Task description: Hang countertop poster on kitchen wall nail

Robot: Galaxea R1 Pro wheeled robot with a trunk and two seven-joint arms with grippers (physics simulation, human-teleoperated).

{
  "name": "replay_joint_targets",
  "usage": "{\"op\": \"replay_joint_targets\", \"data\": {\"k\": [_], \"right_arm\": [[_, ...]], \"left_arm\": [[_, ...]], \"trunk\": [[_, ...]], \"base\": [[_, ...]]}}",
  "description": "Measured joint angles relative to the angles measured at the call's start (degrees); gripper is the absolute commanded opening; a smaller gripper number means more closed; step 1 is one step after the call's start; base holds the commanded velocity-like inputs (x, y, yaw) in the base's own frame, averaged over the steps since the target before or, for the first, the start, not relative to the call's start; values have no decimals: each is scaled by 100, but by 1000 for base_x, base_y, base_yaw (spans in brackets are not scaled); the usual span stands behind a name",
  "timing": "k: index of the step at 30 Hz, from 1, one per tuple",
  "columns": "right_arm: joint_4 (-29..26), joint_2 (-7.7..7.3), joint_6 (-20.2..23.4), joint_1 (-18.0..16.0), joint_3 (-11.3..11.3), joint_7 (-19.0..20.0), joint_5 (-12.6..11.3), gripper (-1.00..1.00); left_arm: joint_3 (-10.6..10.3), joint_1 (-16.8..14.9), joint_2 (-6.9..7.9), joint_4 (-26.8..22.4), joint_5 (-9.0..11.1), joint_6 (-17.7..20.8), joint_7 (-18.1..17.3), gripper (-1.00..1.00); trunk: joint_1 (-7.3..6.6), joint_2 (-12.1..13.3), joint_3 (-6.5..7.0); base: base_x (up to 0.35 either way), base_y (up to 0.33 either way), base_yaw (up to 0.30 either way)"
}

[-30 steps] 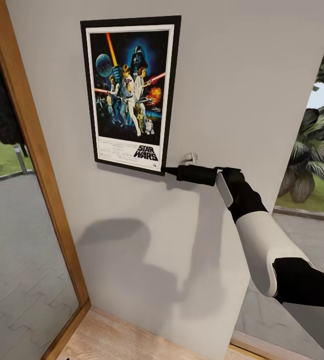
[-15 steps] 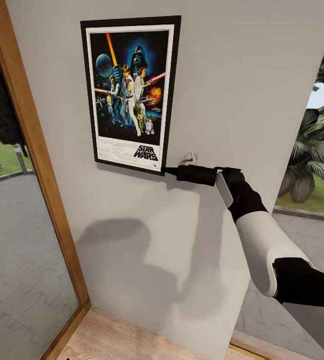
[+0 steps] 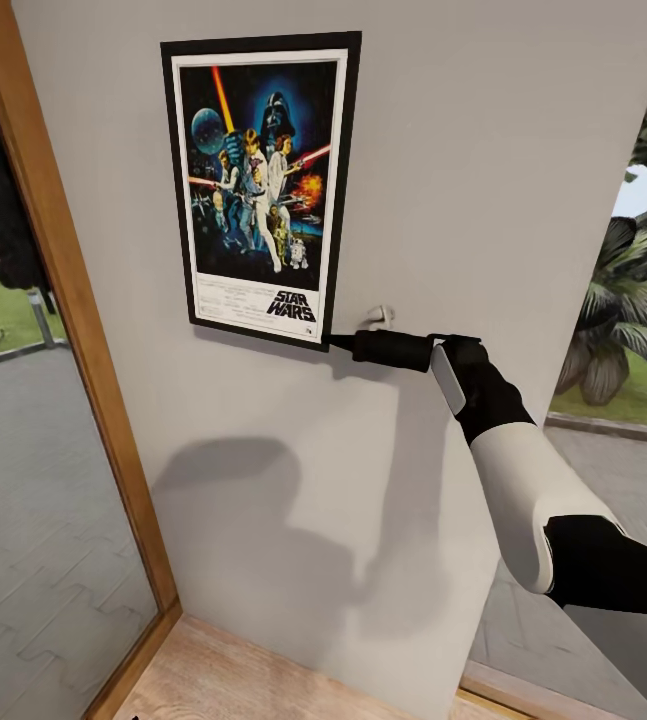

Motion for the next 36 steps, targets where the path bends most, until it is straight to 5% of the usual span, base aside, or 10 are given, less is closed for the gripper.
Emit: {"op": "replay_joint_targets", "data": {"k": [9, 11, 36], "right_arm": [[-47, 8, -79, 98, 0, -26, 19, -100], [234, 17, -556, 202, 154, -17, 63, -100], [245, 14, -554, 381, 277, -98, 74, -100]], "left_arm": [[-1, 0, -1, 1, 0, 0, 0, 100], [-1, 0, 0, 1, 0, 0, 7, 100], [-1, 0, -1, 0, 0, 0, 17, 100]], "trunk": [[1, 3, 1], [2, 4, 1], [4, 10, 0]], "base": [[0, 0, 0], [0, 0, 0], [0, 0, 0]]}}
